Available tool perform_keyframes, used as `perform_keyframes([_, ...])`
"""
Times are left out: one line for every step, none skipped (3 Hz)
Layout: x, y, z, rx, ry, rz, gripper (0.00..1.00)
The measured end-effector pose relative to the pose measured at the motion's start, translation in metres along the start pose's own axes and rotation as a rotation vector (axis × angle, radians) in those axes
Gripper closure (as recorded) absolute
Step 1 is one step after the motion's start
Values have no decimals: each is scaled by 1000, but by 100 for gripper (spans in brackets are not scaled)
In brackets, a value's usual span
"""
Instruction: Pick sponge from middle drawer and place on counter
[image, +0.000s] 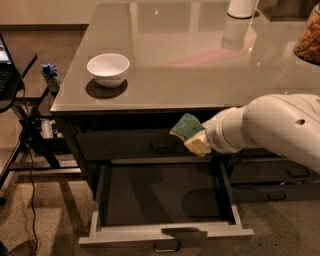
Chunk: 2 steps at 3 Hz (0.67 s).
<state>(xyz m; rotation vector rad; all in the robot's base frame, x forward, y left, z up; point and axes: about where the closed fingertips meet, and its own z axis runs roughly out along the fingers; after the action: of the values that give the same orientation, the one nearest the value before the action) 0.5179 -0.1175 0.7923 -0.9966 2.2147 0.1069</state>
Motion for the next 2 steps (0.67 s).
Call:
perform_keyframes([-26,-11,-19,51,-42,-38,100])
perform_keyframes([-27,-12,-20,52,-42,-38,100])
